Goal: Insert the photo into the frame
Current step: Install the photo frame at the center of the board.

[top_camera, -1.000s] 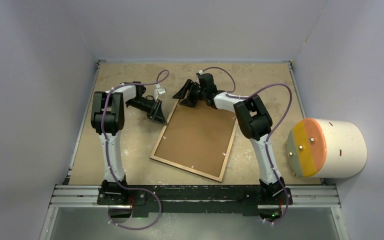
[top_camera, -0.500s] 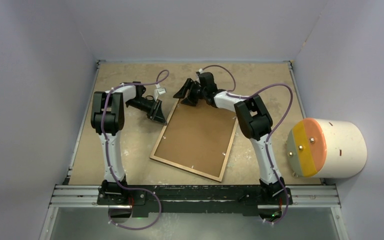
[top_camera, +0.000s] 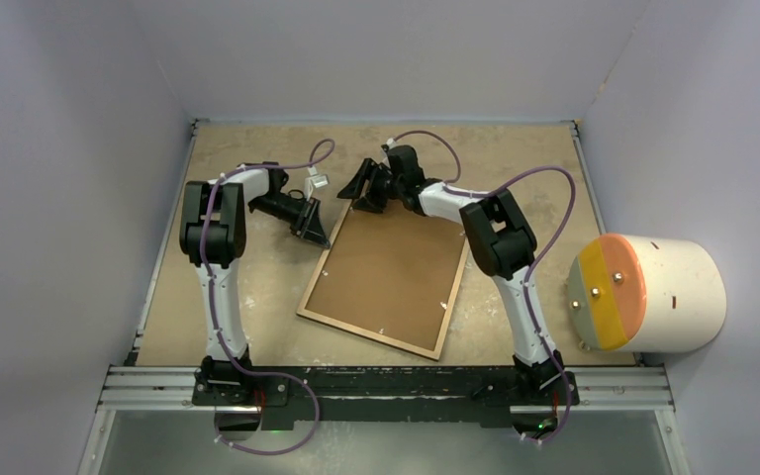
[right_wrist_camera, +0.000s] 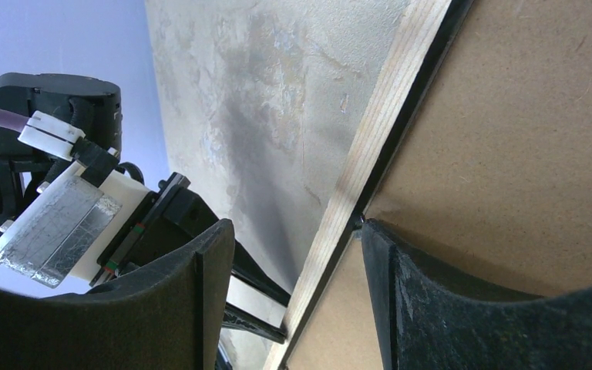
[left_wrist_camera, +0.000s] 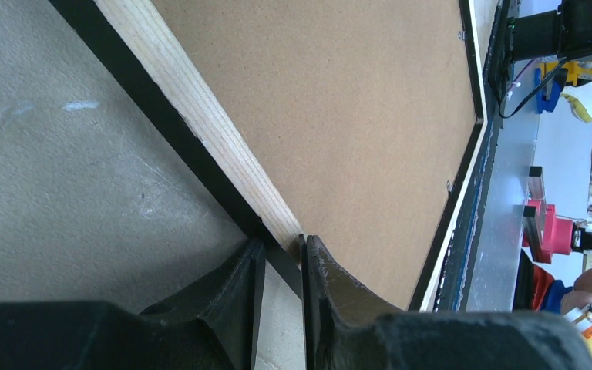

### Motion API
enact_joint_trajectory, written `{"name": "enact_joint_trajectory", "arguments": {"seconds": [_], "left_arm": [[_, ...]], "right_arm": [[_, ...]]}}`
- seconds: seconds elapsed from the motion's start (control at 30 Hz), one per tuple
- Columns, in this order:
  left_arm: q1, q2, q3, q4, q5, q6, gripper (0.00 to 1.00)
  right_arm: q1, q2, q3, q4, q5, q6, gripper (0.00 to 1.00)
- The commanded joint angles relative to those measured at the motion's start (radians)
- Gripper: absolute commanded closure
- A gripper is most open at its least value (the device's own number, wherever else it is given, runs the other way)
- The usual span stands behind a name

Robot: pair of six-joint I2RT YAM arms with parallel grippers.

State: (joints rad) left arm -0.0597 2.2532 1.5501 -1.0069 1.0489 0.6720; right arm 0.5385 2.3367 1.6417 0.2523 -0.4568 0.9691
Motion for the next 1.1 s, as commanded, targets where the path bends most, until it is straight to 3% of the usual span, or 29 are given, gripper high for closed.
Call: {"name": "enact_joint_trajectory", "arguments": {"seconds": [0.0,0.17,0.43,1.07], "left_arm": [[-0.004,-0.021,-0.028,0.002,-0.065,0.052,0.76],[-0.001,-0.029,-0.033,-0.002,-0.067,0.058,0.76],[0.003,-0.030,-0.036,-0.006,-0.066,0.066,0.76],[0.003,-0.036,-0.039,-0.013,-0.060,0.071,0.77]], "right_arm": [[0.008,0.012,0.040,-0.093,-0.012,-0.015,0.35],[-0.061,-0.053,0.062,-0.152,0.083,-0.066,0.33],[-0.162,-0.158,-0.045,-0.211,0.166,-0.123,0.35],[-0.180,-0.099,-0.025,-0.171,0.207,-0.105,0.38]]}}
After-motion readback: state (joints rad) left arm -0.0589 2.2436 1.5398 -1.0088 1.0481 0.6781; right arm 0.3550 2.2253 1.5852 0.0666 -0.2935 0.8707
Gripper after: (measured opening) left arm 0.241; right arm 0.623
